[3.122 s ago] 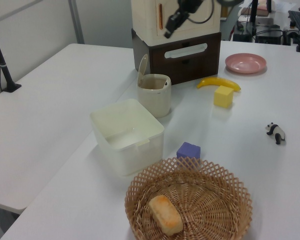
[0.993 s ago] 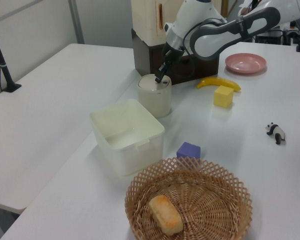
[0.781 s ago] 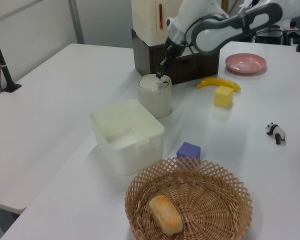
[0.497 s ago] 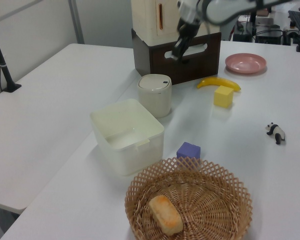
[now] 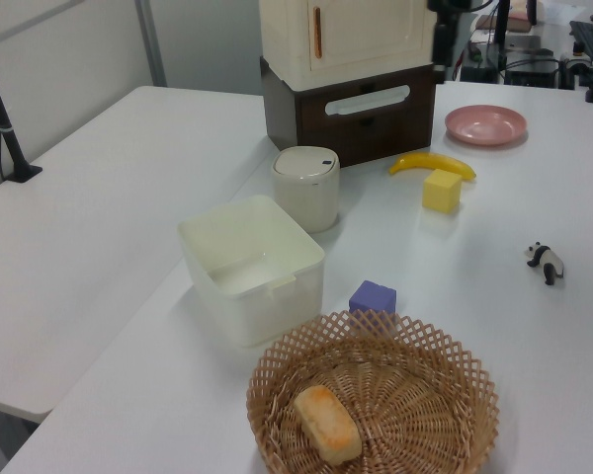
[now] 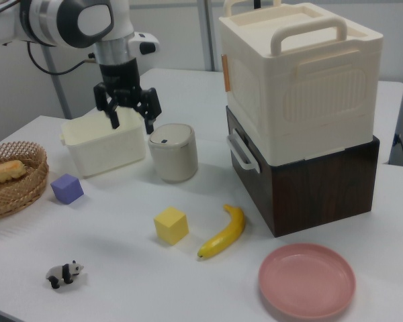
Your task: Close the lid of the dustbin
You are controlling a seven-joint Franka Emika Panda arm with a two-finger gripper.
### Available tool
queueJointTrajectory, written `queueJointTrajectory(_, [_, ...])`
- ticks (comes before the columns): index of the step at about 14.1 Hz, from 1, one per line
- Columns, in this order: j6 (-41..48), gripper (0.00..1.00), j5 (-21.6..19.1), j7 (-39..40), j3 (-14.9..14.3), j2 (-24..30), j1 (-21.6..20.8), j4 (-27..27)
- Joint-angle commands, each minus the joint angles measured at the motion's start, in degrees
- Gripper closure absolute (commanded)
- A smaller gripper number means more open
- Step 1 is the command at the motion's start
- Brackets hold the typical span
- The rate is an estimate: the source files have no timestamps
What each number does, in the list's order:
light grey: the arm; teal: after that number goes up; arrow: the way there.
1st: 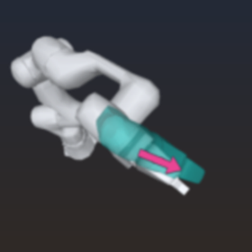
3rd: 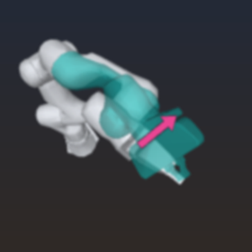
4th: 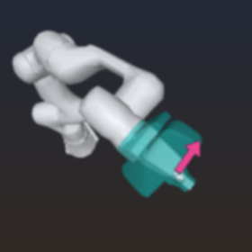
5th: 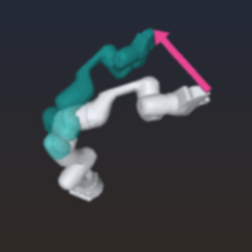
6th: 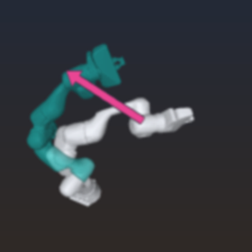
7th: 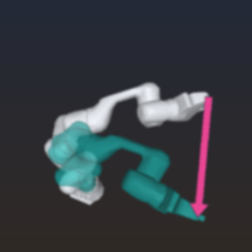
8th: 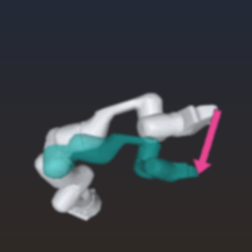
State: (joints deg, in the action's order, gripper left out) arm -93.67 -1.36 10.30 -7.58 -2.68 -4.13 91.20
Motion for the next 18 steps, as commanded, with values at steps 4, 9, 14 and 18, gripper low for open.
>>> queueJointTrajectory(4, [0.69, 0.0, 0.21, 3.33, -1.55, 5.84, 1.49, 5.39])
queueJointTrajectory(9, [-0.55, 0.0, 0.74, 4.46, -1.47, 2.78, 1.4, 3.56])
queueJointTrajectory(14, [0.59, 0.0, 0.48, 3.94, -1.56, 1.45, 1.49, 2.49])
queueJointTrajectory(18, [3.5, 0.0, 0.22, 4.03, -1.82, 1.8, 2.46, 2.49])
